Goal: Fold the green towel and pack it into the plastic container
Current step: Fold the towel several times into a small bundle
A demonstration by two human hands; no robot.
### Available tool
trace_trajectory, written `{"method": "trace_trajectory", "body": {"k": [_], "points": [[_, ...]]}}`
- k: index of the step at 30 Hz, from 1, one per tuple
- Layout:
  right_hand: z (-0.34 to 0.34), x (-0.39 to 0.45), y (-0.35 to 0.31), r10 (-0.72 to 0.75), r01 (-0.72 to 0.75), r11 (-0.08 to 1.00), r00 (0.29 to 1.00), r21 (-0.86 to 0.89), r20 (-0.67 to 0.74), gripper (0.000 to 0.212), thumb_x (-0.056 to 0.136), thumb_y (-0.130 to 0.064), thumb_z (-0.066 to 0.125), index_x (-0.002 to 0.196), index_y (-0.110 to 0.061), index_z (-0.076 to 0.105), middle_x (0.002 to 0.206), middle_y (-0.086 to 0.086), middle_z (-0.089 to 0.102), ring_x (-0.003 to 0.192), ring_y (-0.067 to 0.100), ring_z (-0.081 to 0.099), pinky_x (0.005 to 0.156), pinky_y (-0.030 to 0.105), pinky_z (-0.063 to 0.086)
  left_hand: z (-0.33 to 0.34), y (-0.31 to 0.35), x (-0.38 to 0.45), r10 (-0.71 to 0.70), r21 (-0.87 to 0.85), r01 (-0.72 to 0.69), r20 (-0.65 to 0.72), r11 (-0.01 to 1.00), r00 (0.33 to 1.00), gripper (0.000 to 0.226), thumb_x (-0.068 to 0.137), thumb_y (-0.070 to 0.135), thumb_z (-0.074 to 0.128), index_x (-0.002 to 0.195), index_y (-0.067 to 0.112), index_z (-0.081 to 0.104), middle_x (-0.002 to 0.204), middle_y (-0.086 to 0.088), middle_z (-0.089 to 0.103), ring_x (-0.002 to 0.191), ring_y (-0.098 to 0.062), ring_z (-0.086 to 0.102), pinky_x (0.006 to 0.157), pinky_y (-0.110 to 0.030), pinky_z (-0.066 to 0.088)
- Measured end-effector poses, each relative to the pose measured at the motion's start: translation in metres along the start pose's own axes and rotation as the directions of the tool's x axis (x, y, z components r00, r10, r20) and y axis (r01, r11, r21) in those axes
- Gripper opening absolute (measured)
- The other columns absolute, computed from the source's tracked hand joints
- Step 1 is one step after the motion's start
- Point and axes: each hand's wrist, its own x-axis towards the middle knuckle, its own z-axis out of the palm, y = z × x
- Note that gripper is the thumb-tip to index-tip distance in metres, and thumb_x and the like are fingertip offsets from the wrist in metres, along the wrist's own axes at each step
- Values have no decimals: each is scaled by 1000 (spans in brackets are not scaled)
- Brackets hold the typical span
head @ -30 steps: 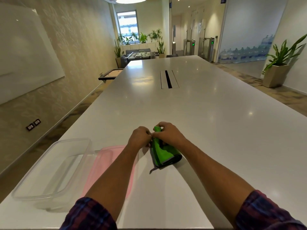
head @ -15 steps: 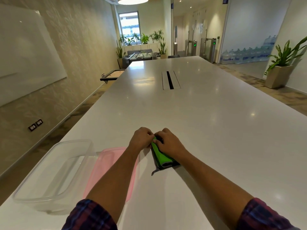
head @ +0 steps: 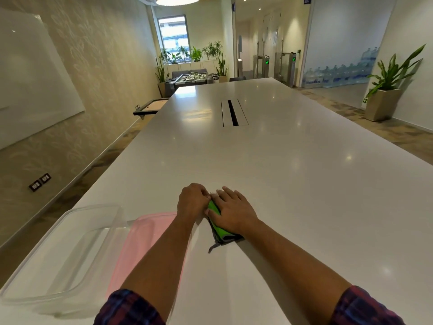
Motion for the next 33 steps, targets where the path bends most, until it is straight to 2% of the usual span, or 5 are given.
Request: {"method": "trace_trajectory", "body": {"k": [6,11,15,21,33], "points": [[2,-2,-8,24,-36,995,992,-89,-126,65,102,-49,20,155,-17,39,163,9,36,154,24,22,125,47,11,7,7,1,45,73,-43,-18,996,999,15,88,18,63,93,12,76,93,-9,75,87,-28,70,71,-28,51],[2,-17,-10,-116,141,990,887,22,-446,24,95,-26,50,100,-11,69,102,7,72,93,30,66,81,39,51,6,10,4,43,68,-46,38,997,998,14,81,12,65,89,12,76,93,-8,76,87,-27,70,67,-26,46],[-2,-16,-3,-74,86,989,992,120,-105,53,106,-40,29,155,-20,39,161,1,39,149,18,32,121,39,27,2,2,10,29,15,-30,50,999,998,12,83,15,67,90,13,77,96,-8,76,91,-26,69,78,-31,53],[6,-15,-8,-35,32,998,997,-51,-67,63,106,-43,18,162,-15,19,170,5,18,157,17,11,126,36,2,2,3,13,38,53,-41,59,998,998,15,86,13,65,96,10,76,106,-10,74,99,-28,68,84,-33,52],[-8,-14,0,176,-117,918,976,378,-125,53,106,-40,34,155,-20,38,165,0,32,151,19,28,120,39,25,-10,7,7,17,91,-29,133,995,991,20,88,24,67,102,10,72,110,-11,71,102,-26,66,86,-34,55]]}}
